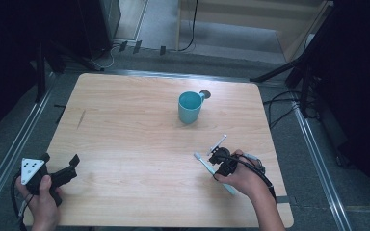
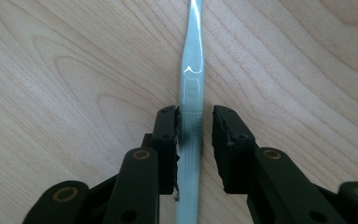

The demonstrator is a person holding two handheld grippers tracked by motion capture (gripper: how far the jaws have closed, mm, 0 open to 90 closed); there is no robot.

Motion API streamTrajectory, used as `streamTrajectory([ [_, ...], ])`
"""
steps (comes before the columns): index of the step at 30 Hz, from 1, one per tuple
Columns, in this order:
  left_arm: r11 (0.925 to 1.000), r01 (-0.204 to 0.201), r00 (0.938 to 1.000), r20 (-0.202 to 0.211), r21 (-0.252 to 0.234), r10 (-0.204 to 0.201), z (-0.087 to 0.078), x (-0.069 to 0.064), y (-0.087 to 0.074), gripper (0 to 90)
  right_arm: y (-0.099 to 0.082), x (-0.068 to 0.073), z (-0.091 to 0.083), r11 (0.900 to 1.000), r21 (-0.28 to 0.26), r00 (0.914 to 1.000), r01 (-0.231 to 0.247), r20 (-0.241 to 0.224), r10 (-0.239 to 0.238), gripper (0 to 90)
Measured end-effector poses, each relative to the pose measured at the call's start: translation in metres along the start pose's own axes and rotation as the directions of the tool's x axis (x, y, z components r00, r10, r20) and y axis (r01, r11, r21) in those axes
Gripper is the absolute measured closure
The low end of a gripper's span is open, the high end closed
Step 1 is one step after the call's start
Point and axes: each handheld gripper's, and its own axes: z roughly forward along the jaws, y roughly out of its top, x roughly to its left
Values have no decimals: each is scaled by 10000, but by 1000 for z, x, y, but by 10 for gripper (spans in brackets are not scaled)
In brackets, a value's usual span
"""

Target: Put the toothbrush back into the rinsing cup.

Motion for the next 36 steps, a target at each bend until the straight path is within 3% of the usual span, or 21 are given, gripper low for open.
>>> streamTrajectory([
  [17,10000,-2,10000,5,6,2,0,0,0,0,5,3,4,9996,150,9995,253,158,-255,795],
  [20,10000,-3,10000,2,8,3,0,0,0,0,5,1,0,9996,-295,9999,49,117,-45,799],
  [21,10000,-1,10000,3,10,1,0,0,0,0,5,-1,-4,9974,-721,10000,-79,19,81,799],
  [26,10000,-4,10000,3,7,4,0,0,0,0,5,-3,-10,9921,-1241,9996,-197,193,223,800],
  [27,10000,-4,10000,2,6,4,0,0,0,0,5,-4,-14,9854,-1674,9991,-315,242,360,799],
  [30,10000,-4,10000,2,6,4,0,0,0,0,5,-6,-18,9784,-2027,9984,-401,302,472,800],
  [31,10000,-3,10000,1,6,3,0,0,0,0,5,-8,-22,9678,-2451,9974,-566,303,660,800],
  [32,10000,-10,10000,3,8,10,0,0,0,0,5,-8,-22,9678,-2451,9974,-566,303,660,800],
  [33,10000,-5,10000,2,5,5,0,0,0,0,4,-9,-25,9614,-2664,9963,-685,316,797,799],
  [36,10000,2,10000,0,2,-2,0,0,0,0,4,-12,-32,9302,-3522,9907,-1037,465,1281,799],
])
